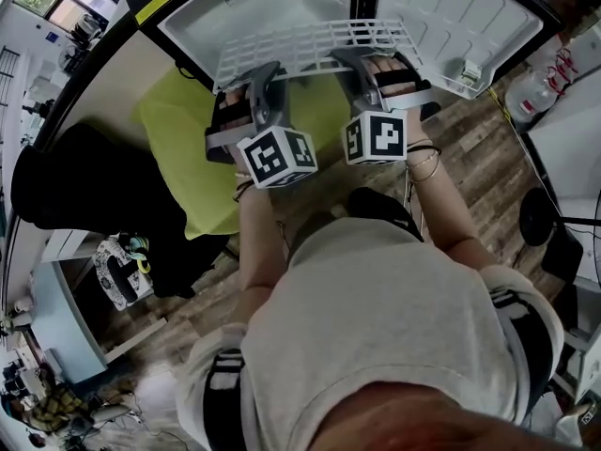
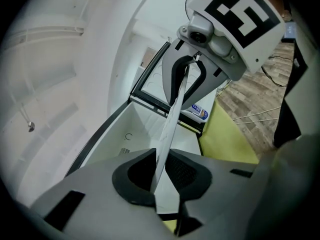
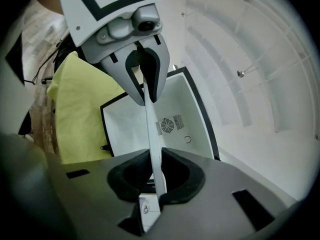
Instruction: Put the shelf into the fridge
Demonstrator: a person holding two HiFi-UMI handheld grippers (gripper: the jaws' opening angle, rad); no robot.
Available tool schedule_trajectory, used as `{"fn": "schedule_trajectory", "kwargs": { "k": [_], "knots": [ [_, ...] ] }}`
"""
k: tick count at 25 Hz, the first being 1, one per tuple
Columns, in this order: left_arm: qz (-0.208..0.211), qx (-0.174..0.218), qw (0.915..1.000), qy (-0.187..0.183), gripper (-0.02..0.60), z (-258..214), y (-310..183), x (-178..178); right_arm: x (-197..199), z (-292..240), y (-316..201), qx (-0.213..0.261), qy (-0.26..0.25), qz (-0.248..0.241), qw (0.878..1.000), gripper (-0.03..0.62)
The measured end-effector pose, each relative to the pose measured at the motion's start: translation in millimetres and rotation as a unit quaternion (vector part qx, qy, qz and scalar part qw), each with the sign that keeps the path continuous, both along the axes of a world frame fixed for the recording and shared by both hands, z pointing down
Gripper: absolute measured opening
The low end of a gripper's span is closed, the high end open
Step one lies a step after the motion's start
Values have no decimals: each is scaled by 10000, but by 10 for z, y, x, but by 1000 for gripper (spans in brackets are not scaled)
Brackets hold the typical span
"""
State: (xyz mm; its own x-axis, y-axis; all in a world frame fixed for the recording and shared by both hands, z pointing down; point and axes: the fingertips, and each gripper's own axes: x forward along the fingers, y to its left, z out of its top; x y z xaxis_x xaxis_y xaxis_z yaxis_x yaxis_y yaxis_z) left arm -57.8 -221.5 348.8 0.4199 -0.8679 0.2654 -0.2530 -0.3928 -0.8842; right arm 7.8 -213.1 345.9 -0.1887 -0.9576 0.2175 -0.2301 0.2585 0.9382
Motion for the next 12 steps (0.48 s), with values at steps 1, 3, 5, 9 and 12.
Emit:
{"fn": "schedule_trajectory", "kwargs": {
  "k": [1,3,5,9,12],
  "knots": [
    [-35,-26,10000,-4,66,28,-19,-14,-12,28,-23,-23,-2,-32,10000,57],
    [-110,-62,9999,15,66,79,-63,-32,-29,74,-80,-60,20,-112,9999,57],
    [-191,-98,9998,36,66,117,-117,-44,-41,103,-148,-99,68,-207,9997,57],
    [-362,-117,9993,12,64,121,-242,-70,-67,106,-300,-117,95,-420,9990,57],
    [-509,-67,9987,-20,64,76,-343,-93,-89,67,-423,-67,74,-585,9982,57]
  ]
}}
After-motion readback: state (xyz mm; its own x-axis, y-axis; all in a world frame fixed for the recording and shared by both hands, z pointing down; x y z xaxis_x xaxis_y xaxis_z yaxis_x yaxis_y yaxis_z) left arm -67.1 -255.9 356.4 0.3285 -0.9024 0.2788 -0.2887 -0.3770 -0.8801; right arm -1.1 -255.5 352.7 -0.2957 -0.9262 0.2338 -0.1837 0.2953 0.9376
